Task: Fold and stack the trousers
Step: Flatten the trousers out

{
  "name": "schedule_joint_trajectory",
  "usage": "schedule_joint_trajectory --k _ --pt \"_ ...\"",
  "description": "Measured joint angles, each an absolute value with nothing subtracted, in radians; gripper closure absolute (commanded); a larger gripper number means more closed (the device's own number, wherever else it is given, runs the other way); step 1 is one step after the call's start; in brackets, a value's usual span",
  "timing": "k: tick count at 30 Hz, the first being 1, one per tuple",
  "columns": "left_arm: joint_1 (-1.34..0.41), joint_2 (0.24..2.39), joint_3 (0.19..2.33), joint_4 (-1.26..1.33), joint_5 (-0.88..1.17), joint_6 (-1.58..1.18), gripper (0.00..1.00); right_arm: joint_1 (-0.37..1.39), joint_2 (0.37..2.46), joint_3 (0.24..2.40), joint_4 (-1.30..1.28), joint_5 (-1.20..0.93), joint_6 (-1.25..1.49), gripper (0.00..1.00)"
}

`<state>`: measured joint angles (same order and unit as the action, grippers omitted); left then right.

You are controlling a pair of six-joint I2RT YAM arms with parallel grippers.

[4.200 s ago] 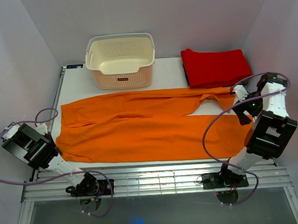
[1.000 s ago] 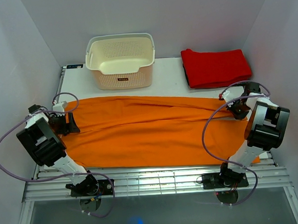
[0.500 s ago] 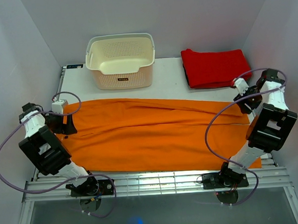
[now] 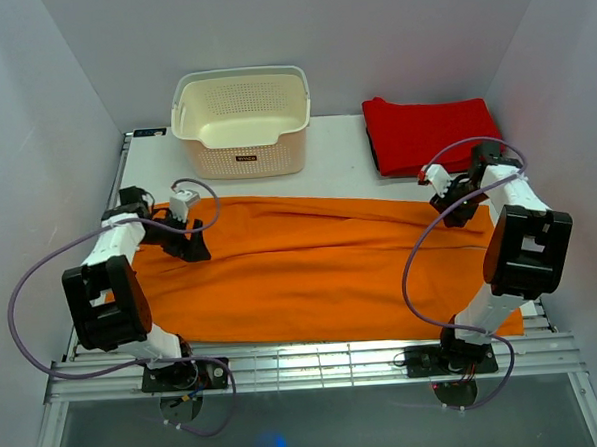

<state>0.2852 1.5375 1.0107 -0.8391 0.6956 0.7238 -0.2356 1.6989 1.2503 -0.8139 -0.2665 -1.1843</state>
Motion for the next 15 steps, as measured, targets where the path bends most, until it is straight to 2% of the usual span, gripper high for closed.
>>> schedule_joint_trajectory --k 7,15 --pt "-0.049 1.514 0.971 -0.691 0.655 0.546 0.12 -0.123 1.707 1.177 -0.73 -0.223 -1.14 0.57" --pt "-0.332 1.575 1.02 -0.509 0.609 0.379 0.11 -0.078 1.768 1.173 -0.634 -0.18 -1.098 0.55"
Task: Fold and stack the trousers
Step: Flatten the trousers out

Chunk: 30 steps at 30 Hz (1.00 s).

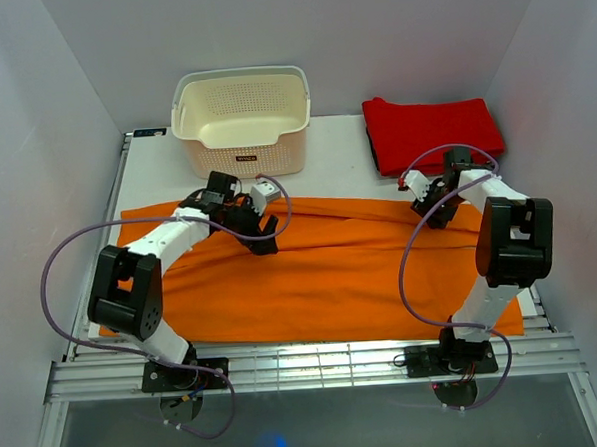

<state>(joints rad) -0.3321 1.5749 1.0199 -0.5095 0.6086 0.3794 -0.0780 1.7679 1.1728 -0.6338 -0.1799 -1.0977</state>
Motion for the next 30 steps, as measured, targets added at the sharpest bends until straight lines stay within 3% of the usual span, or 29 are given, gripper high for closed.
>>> schedule_joint_trajectory --k 8,13,23,26,27,29,30 --pt "-0.501 1.774 1.136 -0.348 0.559 0.279 0.18 -0.068 1.792 1.155 -0.574 -0.144 -1.07 0.76" --pt "-0.529 1.871 1.142 -0.31 0.55 0.261 0.29 -0.066 1.792 1.156 -0.557 -0.125 -1.058 0.92" --pt "-0.52 1.855 1.081 -0.231 0.546 0.313 0.47 -0.065 1.846 1.383 -0.58 -0.101 -1.053 0.92" --pt "-0.52 1.85 1.068 -0.22 0.549 0.329 0.45 -0.065 1.919 1.491 -0.57 -0.094 -1.041 0.92" --pt "-0.52 1.85 1.067 -0.219 0.551 0.332 0.43 -0.064 1.948 1.526 -0.571 -0.091 -1.034 0.89" --pt "-0.52 1.847 1.063 -0.218 0.56 0.339 0.37 -0.063 2.012 1.588 -0.571 -0.081 -1.021 0.61" --pt "-0.52 1.844 1.062 -0.221 0.567 0.344 0.3 -0.062 2.048 1.617 -0.574 -0.069 -1.008 0.5"
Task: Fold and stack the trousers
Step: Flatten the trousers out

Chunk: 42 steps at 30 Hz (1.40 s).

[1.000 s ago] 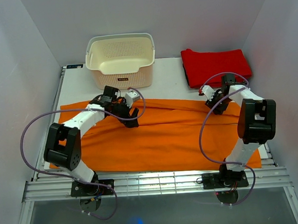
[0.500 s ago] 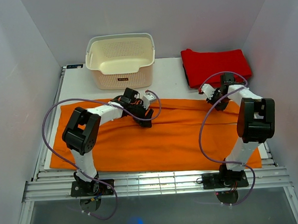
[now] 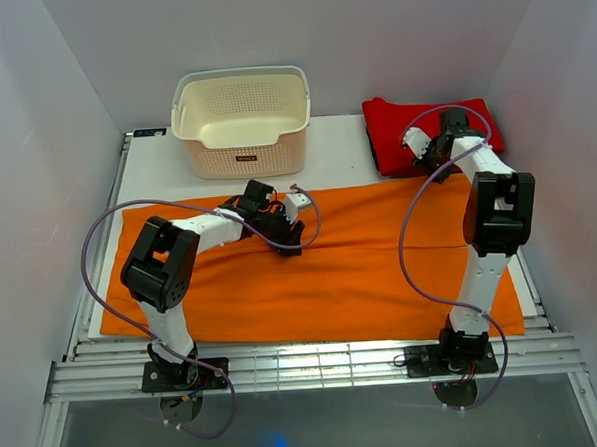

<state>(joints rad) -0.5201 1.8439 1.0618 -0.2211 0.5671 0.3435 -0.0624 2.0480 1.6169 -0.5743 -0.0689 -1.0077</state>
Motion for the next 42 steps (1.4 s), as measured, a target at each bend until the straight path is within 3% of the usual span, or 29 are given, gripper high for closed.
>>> schedule_joint_trajectory --k 1,3,7,11,17,25,32,38,42 --pt "-0.521 1.84 1.061 -0.226 0.574 0.348 0.26 -0.063 2.081 1.645 -0.581 -0.054 -0.997 0.28" --pt "-0.521 1.827 1.059 -0.249 0.592 0.338 0.21 -0.066 2.122 1.673 -0.588 -0.039 -0.992 0.19" --pt "-0.521 1.793 1.06 -0.331 0.589 0.3 0.2 -0.071 2.107 1.657 -0.636 -0.03 -0.971 0.21" --pt "-0.476 1.741 1.074 -0.412 0.595 0.241 0.2 -0.074 1.959 1.561 -0.698 -0.06 -0.972 0.26" --pt "-0.213 1.677 1.142 -0.506 0.623 0.2 0.21 -0.077 1.746 1.384 -0.786 -0.123 -0.977 0.3" --pt "0.139 1.678 1.181 -0.645 0.611 0.287 0.19 -0.08 1.794 1.149 -0.781 -0.13 -0.984 0.35" --pt "0.327 1.816 1.44 -0.737 0.595 0.434 0.25 -0.101 1.74 1.066 -0.693 -0.131 -1.026 0.41" --pt "0.45 1.876 1.473 -0.734 0.571 0.464 0.35 -0.138 1.727 1.056 -0.683 -0.15 -1.029 0.37" --pt "0.52 1.91 1.514 -0.733 0.571 0.457 0.36 -0.139 1.737 1.097 -0.733 -0.141 -1.023 0.34"
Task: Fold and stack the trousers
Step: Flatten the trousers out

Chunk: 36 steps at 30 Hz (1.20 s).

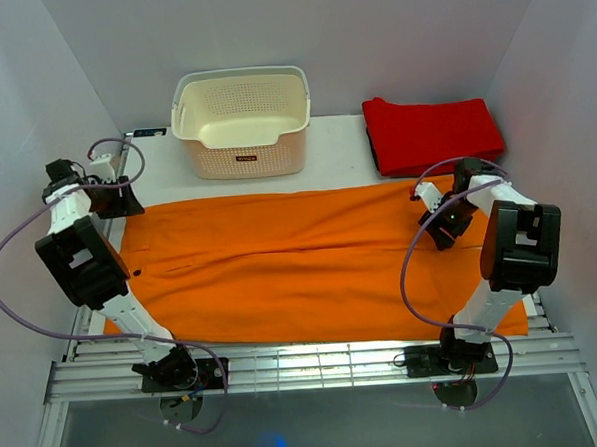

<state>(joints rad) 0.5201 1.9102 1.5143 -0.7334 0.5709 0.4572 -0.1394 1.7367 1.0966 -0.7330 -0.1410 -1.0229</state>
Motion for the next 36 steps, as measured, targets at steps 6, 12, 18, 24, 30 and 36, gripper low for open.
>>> schedule_joint_trajectory --k 6,12,18,24,30,36 --pt "0.607 1.964 1.573 -0.732 0.58 0.443 0.36 -0.052 1.698 1.16 -0.8 -0.183 -0.976 0.33" --pt "0.627 2.017 1.6 -0.738 0.584 0.434 0.36 0.095 1.587 1.108 -0.842 -0.266 -0.946 0.34" --pt "0.625 2.075 1.612 -0.735 0.612 0.405 0.36 0.263 1.531 0.939 -0.853 -0.311 -0.916 0.34" --pt "0.624 2.115 1.612 -0.725 0.649 0.377 0.43 0.367 1.532 0.86 -0.849 -0.313 -0.893 0.34" --pt "0.624 2.116 1.609 -0.719 0.743 0.364 0.61 0.387 1.533 0.854 -0.832 -0.297 -0.879 0.35" --pt "0.625 2.116 1.608 -0.71 0.822 0.336 0.88 0.389 1.531 0.841 -0.821 -0.283 -0.879 0.36"
